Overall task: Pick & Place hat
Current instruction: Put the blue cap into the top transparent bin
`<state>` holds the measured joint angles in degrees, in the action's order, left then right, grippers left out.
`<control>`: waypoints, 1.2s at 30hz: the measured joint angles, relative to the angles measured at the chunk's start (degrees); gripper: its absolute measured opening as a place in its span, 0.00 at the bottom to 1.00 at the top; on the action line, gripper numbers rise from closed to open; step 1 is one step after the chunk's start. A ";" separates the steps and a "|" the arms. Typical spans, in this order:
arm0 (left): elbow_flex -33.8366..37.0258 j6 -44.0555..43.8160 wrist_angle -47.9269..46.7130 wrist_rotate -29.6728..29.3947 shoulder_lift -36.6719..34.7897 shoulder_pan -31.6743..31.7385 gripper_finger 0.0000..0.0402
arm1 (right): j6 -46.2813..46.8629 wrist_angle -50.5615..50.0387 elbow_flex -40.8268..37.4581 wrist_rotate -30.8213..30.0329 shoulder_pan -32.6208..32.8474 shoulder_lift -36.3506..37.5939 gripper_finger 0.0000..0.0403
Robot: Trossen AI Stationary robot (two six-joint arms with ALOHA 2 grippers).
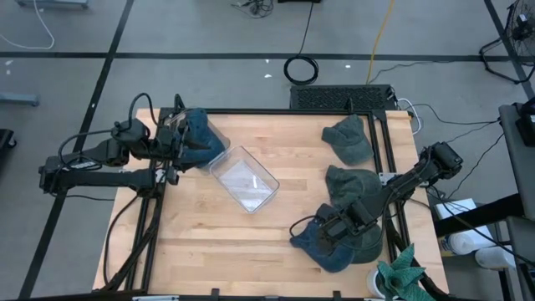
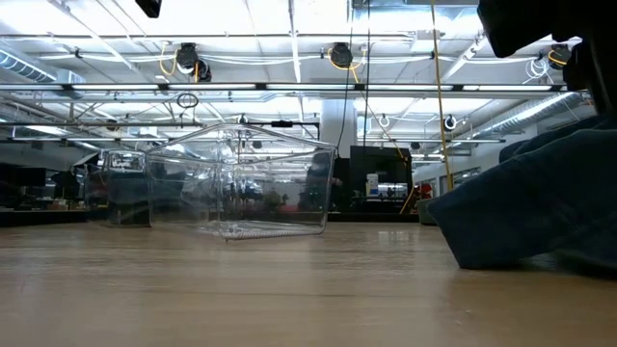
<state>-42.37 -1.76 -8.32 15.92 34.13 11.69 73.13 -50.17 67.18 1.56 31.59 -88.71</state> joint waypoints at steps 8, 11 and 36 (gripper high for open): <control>0.00 0.00 0.00 -0.02 0.00 0.00 0.46 | -0.54 -0.07 0.00 -1.49 0.00 0.00 0.40; 0.00 -0.02 -0.01 -0.02 0.00 0.00 0.46 | -0.53 -0.07 0.00 -1.49 0.00 0.00 0.39; 0.00 -0.02 -0.02 -0.02 0.00 0.00 0.46 | -0.99 -0.26 0.00 -1.46 0.00 0.00 0.29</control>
<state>-42.37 -1.78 -8.33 15.90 34.13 11.69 72.14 -50.43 67.18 0.11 31.59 -88.71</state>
